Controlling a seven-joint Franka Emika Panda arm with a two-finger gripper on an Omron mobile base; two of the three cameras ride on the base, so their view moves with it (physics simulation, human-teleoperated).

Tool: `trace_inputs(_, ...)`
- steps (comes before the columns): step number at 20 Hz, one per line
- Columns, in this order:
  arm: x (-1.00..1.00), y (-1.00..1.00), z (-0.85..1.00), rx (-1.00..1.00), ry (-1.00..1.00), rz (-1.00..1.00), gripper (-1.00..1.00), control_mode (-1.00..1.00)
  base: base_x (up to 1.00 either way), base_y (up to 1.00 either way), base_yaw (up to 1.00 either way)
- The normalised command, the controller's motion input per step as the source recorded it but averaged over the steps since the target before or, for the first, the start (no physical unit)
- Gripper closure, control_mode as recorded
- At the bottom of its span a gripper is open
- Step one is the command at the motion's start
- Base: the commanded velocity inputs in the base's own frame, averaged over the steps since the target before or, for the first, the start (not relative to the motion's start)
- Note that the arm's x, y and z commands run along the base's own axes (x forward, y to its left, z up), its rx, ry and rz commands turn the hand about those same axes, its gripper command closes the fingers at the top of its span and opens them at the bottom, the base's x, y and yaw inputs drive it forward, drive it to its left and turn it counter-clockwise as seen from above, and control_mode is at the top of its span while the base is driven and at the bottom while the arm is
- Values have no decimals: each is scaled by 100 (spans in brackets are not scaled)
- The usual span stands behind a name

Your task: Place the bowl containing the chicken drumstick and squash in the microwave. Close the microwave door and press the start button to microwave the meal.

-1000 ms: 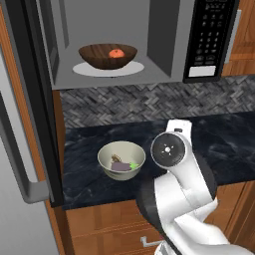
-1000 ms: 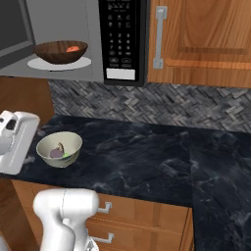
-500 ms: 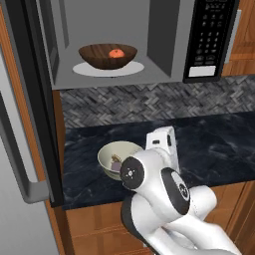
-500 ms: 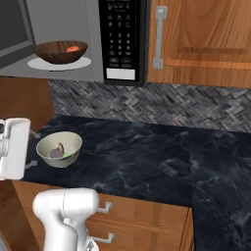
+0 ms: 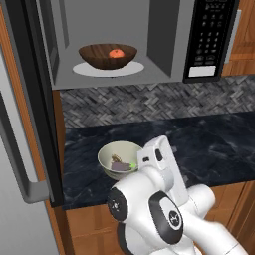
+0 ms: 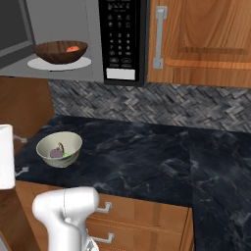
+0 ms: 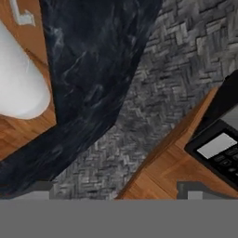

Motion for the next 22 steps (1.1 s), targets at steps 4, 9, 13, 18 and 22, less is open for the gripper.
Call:
trace_inputs(4, -37, 22, 0, -29, 0, 1, -100, -100, 0, 0, 0)
trace_inputs(9, -33, 32, 0, -30, 0, 0, -100, -100, 0, 0, 0)
trace_inputs(13, -23, 51, 0, -31, 0, 0, -100, -100, 0, 0, 0)
trace_inputs(18, -1, 58, 2, -26, 0, 0, -100, -100, 0, 0, 0)
trace_inputs(22, -5, 62, 11, -22, 0, 0, -100, -100, 0, 0, 0)
